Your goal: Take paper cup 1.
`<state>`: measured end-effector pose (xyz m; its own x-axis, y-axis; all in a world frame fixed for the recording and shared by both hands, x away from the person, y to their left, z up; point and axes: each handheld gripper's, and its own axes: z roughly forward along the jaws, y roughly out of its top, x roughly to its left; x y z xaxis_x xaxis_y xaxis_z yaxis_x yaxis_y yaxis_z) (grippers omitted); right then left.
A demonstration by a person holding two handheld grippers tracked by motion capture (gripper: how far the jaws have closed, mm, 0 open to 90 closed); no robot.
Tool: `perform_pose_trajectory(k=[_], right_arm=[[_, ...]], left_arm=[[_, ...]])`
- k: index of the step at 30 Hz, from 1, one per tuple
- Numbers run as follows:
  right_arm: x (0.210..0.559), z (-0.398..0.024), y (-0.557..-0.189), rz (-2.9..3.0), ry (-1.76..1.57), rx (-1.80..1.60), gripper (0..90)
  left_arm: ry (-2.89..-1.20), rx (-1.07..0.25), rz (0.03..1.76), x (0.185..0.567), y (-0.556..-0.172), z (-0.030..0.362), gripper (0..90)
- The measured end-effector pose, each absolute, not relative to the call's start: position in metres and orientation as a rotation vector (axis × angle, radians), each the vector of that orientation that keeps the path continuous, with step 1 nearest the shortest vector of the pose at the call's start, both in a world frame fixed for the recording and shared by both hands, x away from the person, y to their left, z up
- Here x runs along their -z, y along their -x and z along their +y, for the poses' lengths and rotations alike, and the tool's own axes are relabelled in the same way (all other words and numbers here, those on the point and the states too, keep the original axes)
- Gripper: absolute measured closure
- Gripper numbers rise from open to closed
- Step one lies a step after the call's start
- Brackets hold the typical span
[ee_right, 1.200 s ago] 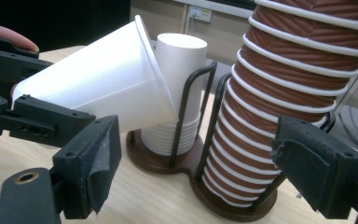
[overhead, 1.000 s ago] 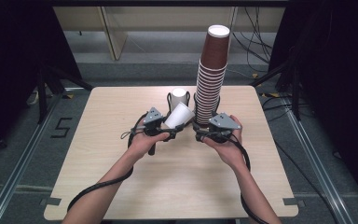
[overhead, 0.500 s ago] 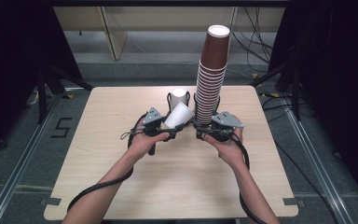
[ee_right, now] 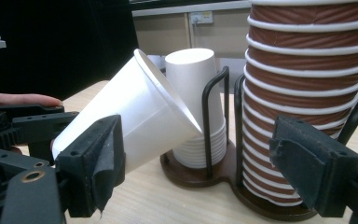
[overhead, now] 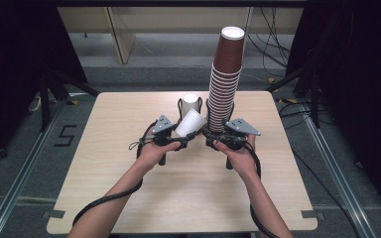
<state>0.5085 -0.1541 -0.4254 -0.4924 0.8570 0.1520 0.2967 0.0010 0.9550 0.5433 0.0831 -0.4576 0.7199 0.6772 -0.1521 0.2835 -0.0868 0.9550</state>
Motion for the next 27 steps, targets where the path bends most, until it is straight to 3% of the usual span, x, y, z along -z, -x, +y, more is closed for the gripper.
perform_pose_trajectory(k=[27], right_arm=[[0.4254, -0.1524, -0.5109, 1.751, -1.378, -1.632, 19.4]], left_arm=[[-1.655, -0.406, 0.777, 0.4594, -0.5423, 0.0804, 32.8]])
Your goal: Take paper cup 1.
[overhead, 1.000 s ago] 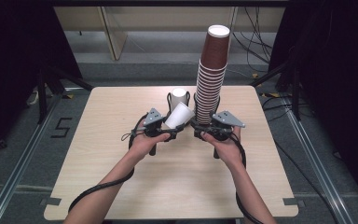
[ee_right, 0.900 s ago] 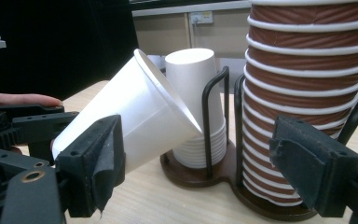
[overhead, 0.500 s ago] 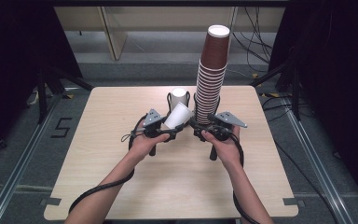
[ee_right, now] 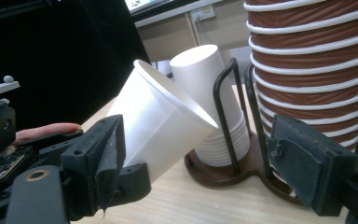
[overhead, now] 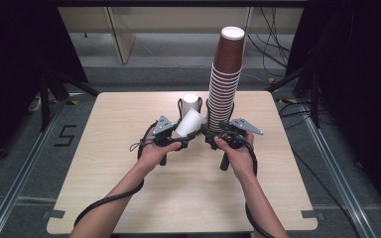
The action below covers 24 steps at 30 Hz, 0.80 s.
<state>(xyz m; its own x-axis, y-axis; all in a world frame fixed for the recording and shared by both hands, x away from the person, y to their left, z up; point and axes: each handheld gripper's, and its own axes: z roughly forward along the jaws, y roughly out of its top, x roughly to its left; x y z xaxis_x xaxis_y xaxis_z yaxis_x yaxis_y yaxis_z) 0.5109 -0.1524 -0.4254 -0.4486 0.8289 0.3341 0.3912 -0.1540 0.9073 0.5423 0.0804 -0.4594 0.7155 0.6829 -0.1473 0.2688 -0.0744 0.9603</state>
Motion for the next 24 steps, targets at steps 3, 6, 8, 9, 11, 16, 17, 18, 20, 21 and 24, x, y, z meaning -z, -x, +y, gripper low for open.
perform_pose_trajectory(k=[3, 6, 8, 9, 11, 16, 17, 18, 20, 21, 24], right_arm=[[0.4243, -0.1525, -0.5107, 1.75, -1.384, -1.652, 19.0], [0.4238, -0.1534, -0.511, 1.739, -1.393, -1.657, 18.7], [0.4232, -0.1539, -0.5111, 1.729, -1.405, -1.671, 18.4], [0.4234, -0.1539, -0.5114, 1.725, -1.407, -1.67, 17.7], [0.4228, -0.1534, -0.5103, 1.717, -1.439, -1.667, 17.5], [0.4233, -0.1538, -0.5116, 1.732, -1.428, -1.667, 15.5], [0.4236, -0.1539, -0.5118, 1.737, -1.432, -1.654, 15.6], [0.4236, -0.1532, -0.5116, 1.735, -1.444, -1.666, 15.5], [0.4235, -0.1528, -0.5115, 1.737, -1.447, -1.671, 15.5], [0.4237, -0.1529, -0.5116, 1.734, -1.449, -1.66, 15.5], [0.4242, -0.1516, -0.5125, 1.72, -1.464, -1.679, 15.6]], left_arm=[[-1.656, -0.406, 0.78, 0.4597, -0.5426, 0.08, 32.8], [-1.654, -0.41, 0.779, 0.4596, -0.5425, 0.0797, 32.8], [-1.651, -0.411, 0.778, 0.4594, -0.5425, 0.0795, 32.8], [-1.648, -0.412, 0.777, 0.4595, -0.5424, 0.0793, 32.8], [-1.648, -0.414, 0.777, 0.4597, -0.5423, 0.0789, 32.8], [-1.65, -0.416, 0.776, 0.4603, -0.5421, 0.0784, 32.7], [-1.652, -0.417, 0.776, 0.4606, -0.5421, 0.0782, 32.7], [-1.654, -0.417, 0.776, 0.4608, -0.5421, 0.0779, 32.7], [-1.649, -0.416, 0.779, 0.4611, -0.5419, 0.0772, 32.7], [-1.648, -0.418, 0.78, 0.4613, -0.5419, 0.0769, 32.7], [-1.647, -0.421, 0.78, 0.4618, -0.5418, 0.076, 32.7]])
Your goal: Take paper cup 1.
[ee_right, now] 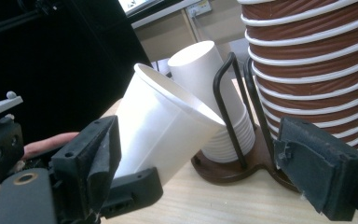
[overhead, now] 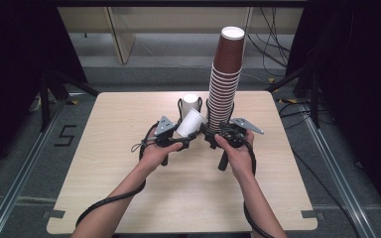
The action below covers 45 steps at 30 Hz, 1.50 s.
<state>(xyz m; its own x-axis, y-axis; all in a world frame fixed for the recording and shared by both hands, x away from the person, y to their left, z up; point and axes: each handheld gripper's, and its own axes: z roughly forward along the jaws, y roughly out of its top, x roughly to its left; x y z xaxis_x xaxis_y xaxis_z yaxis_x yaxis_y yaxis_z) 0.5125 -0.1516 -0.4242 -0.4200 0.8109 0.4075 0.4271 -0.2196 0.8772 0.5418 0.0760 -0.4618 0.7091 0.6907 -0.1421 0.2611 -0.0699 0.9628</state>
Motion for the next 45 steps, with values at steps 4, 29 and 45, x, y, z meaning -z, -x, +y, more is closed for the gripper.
perform_pose_trajectory(k=[4, 29, 45], right_arm=[[0.424, -0.149, -0.513, 1.714, -1.478, -1.701, 16.8], [0.425, -0.142, -0.518, 1.705, -1.579, -1.784, 15.8], [0.431, -0.138, -0.526, 1.689, -1.687, -1.85, 17.7]], left_arm=[[-1.64, -0.425, 0.779, 0.462, -0.542, 0.076, 32.6], [-1.628, -0.437, 0.779, 0.462, -0.541, 0.069, 32.6], [-1.62, -0.437, 0.766, 0.461, -0.54, 0.064, 32.7]])
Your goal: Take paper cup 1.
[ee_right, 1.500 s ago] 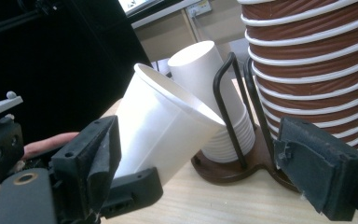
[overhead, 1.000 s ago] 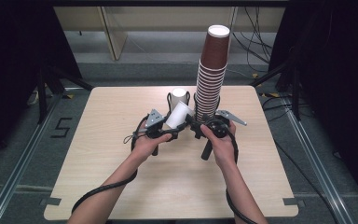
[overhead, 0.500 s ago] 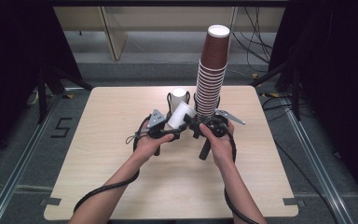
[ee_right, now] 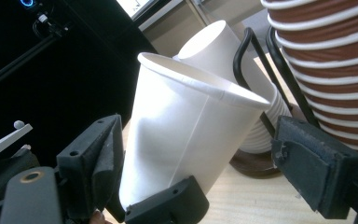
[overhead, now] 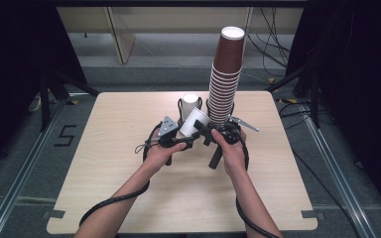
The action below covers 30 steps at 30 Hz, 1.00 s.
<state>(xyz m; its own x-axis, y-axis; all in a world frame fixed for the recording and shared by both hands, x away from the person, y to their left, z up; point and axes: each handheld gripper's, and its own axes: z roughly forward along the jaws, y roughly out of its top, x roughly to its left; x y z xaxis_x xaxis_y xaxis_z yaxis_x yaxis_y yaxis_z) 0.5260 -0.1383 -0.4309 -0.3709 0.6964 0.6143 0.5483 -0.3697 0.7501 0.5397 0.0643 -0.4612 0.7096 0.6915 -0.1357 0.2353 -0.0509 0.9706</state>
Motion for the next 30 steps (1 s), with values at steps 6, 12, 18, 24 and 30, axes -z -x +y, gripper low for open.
perform_pose_trajectory(k=[6, 12, 18, 24, 30], right_arm=[[0.433, -0.138, -0.529, 1.677, -1.718, -1.847, 18.1], [0.434, -0.14, -0.532, 1.669, -1.733, -1.858, 17.6], [0.435, -0.139, -0.534, 1.66, -1.767, -1.874, 17.1], [0.437, -0.138, -0.537, 1.65, -1.807, -1.895, 17.9], [0.436, -0.138, -0.538, 1.646, -1.851, -1.881, 20.0]], left_arm=[[-1.625, -0.438, 0.746, 0.46, -0.539, 0.057, 32.7], [-1.629, -0.447, 0.731, 0.459, -0.537, 0.052, 32.7], [-1.632, -0.453, 0.723, 0.458, -0.536, 0.05, 32.7], [-1.639, -0.456, 0.714, 0.46, -0.535, 0.048, 32.6], [-1.639, -0.465, 0.712, 0.459, -0.534, 0.046, 32.6]])
